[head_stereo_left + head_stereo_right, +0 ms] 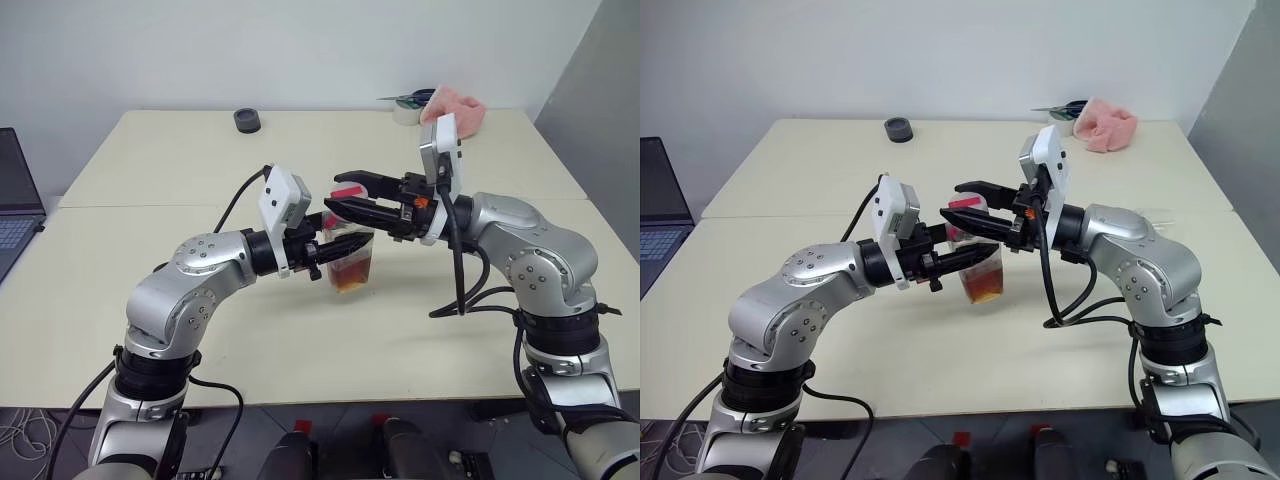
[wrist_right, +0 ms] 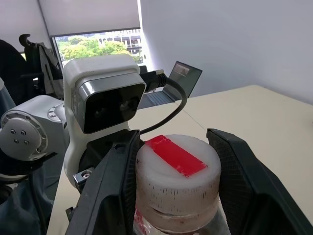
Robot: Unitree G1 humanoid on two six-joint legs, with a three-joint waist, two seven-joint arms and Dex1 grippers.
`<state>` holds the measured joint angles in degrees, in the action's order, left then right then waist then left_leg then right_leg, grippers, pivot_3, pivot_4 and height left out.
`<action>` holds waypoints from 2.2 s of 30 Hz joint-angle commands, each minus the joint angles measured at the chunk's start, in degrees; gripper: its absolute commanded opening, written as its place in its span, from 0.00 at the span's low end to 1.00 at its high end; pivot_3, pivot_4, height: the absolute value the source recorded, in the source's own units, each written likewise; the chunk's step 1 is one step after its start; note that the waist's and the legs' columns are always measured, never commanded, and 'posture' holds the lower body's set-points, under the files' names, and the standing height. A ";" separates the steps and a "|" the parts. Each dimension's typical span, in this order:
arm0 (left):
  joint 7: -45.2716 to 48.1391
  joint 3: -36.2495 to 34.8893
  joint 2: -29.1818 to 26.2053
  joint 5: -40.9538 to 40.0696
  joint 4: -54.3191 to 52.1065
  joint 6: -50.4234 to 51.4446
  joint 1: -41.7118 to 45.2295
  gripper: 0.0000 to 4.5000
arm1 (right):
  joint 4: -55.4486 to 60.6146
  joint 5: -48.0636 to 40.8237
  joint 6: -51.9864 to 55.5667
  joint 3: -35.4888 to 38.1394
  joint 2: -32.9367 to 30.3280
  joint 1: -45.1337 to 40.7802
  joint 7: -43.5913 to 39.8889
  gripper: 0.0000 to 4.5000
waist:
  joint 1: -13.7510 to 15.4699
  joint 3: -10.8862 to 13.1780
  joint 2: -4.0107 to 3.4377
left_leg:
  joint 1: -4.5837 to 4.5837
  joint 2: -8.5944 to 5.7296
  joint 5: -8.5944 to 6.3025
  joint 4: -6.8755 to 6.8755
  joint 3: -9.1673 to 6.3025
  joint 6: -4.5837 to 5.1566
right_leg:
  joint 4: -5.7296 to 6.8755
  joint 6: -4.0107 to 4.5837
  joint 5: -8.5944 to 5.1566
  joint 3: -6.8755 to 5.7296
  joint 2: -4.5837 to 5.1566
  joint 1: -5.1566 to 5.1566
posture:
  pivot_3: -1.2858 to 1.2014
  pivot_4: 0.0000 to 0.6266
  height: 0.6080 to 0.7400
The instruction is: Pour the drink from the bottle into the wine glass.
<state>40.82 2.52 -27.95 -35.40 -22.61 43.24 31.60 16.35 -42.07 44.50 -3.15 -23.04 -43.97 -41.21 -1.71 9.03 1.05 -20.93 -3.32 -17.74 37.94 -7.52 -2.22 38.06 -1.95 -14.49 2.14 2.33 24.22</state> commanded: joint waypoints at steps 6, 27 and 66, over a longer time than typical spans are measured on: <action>0.21 -0.52 -0.15 -0.64 -2.14 -1.06 0.40 0.43 | -1.36 10.38 -13.53 1.33 -1.95 -5.81 0.24 0.41 | -0.02 0.01 -0.01 | 0.00 0.00 0.00 0.00 0.00 0.00 | -0.01 0.00 0.00 -0.01 0.00 0.01 | 0.52 0.24 1.00; 0.18 -0.13 -0.09 -0.66 -1.50 -1.39 1.15 0.43 | -2.71 -3.08 1.41 7.48 -0.27 -8.49 5.73 0.41 | -0.09 0.04 -0.04 | 0.02 0.05 0.00 -0.02 0.00 0.00 | 0.06 0.01 0.01 0.01 -0.03 0.03 | 0.52 0.24 1.00; -0.39 -0.30 0.32 -0.97 -2.93 -0.72 0.77 0.43 | -17.98 37.61 -30.03 8.97 9.58 35.34 35.65 1.00 | -0.06 0.04 -0.06 | 0.22 0.05 0.01 0.06 0.21 0.00 | 0.13 -0.03 0.01 0.19 -0.17 -0.16 | 0.52 0.24 1.00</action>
<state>40.57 3.21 -27.49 -35.60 -22.86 43.30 31.69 -1.41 -5.61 14.23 6.28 -13.06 -9.87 -5.78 -1.77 9.06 0.99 -20.72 -3.27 -17.73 38.00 -7.31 -2.22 38.18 -1.97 -14.48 2.32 2.17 24.06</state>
